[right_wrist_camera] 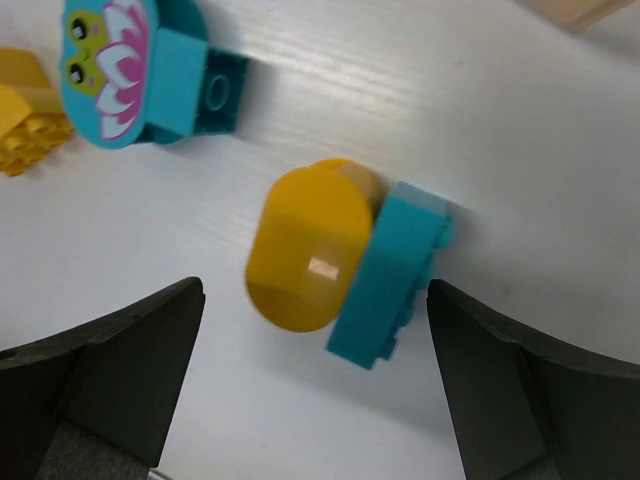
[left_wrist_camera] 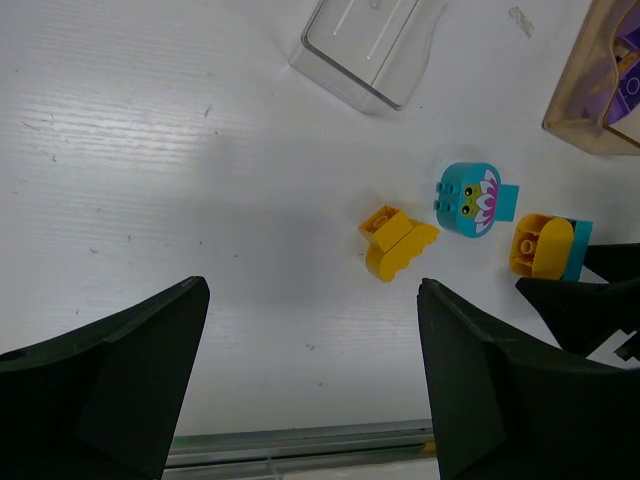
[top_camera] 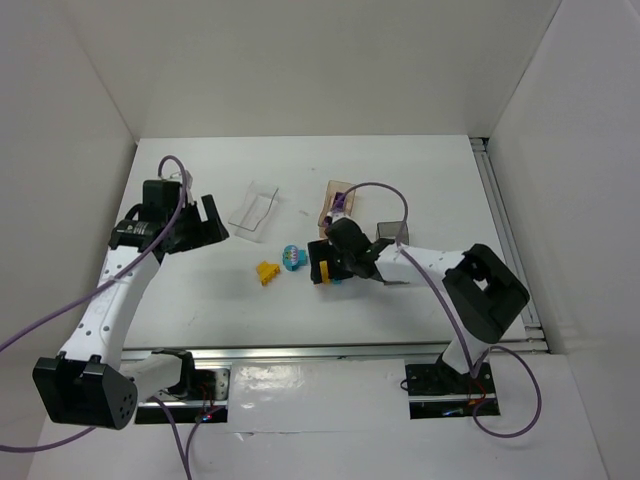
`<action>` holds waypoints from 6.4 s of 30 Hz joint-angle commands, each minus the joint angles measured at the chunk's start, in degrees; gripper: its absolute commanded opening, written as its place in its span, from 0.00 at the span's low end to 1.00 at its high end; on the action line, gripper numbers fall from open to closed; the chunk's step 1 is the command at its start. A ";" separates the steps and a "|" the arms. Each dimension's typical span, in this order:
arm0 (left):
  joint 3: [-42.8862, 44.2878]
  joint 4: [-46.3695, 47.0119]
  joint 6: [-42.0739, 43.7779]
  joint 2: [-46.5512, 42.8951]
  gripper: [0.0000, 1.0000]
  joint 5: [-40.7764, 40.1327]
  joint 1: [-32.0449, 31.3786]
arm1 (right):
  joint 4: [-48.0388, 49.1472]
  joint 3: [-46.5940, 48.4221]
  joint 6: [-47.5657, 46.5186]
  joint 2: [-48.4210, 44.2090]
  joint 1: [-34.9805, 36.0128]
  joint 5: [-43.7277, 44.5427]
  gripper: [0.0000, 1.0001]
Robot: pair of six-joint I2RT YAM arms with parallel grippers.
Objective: Sort the legos into containers by color
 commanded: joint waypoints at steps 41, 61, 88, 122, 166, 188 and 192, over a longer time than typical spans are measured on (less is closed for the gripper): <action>-0.98 2.82 -2.22 0.62 0.93 1.38 -1.57 | -8.50 19.71 -12.14 14.11 8.65 7.08 0.98; -2.65 3.35 -2.84 1.14 0.93 2.00 -2.10 | -12.54 19.35 8.34 15.60 9.71 16.12 0.72; -44.75 67.15 -36.77 -11.69 0.94 24.50 -13.78 | -6.14 16.74 19.41 0.33 6.89 14.29 0.62; -36.57 77.97 -33.35 5.80 0.70 10.35 -24.77 | 0.72 12.77 25.31 -2.85 5.14 7.17 0.62; -20.77 45.75 -24.03 7.30 0.00 -3.08 -28.20 | -1.89 7.41 20.13 -10.49 -9.54 8.55 0.61; 3.76 17.51 -13.92 12.03 0.00 -17.60 -25.39 | -9.20 -0.86 11.86 -13.93 -20.18 19.65 0.85; 6.92 16.19 -12.86 13.80 0.00 -16.46 -24.16 | -10.42 -0.24 11.86 -15.50 -20.18 20.17 0.95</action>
